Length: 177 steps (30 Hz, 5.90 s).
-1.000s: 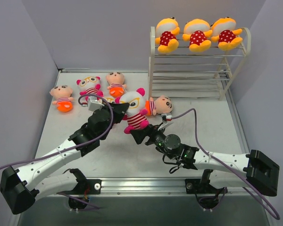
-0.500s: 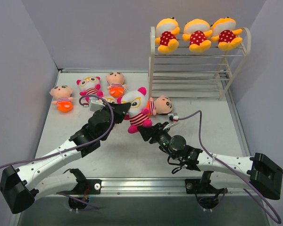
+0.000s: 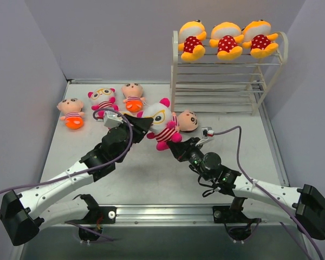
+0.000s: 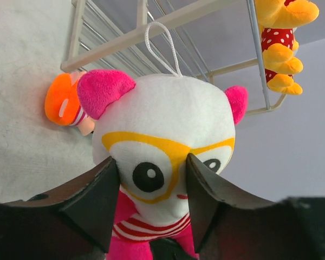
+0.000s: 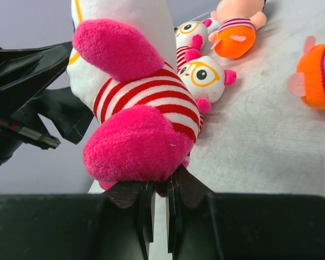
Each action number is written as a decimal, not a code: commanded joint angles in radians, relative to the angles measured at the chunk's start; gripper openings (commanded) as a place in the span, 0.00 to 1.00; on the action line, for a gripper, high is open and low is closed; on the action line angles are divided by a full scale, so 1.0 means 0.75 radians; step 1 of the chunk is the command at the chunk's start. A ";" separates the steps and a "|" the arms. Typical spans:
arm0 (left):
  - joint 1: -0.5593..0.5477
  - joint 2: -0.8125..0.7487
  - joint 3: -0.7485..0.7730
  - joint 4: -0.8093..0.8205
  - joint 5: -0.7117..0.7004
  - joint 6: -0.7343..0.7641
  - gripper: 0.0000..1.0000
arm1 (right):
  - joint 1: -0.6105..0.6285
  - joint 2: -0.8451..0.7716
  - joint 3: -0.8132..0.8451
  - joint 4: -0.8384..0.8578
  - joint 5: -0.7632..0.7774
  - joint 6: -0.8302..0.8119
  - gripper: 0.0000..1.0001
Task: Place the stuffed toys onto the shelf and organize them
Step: Pass the stuffed toy from the left arm to the right, then place the stuffed toy onto shelf
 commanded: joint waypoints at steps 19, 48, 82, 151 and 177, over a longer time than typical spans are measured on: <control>0.504 -0.352 0.155 -0.575 0.127 0.708 0.86 | -0.555 -0.449 0.014 -0.614 -0.345 0.071 0.00; 0.678 -0.458 0.082 -0.700 0.371 1.305 0.87 | -1.770 0.270 0.065 0.113 -1.329 0.085 0.00; 0.629 -0.442 0.075 -0.721 0.322 1.317 0.87 | -1.901 1.232 0.497 0.899 -1.505 0.271 0.00; 0.631 -0.432 0.075 -0.719 0.334 1.324 0.87 | -1.880 1.521 0.732 0.952 -1.393 0.390 0.06; 0.631 -0.432 0.075 -0.719 0.336 1.324 0.87 | -1.891 1.590 0.785 0.901 -1.380 0.388 0.16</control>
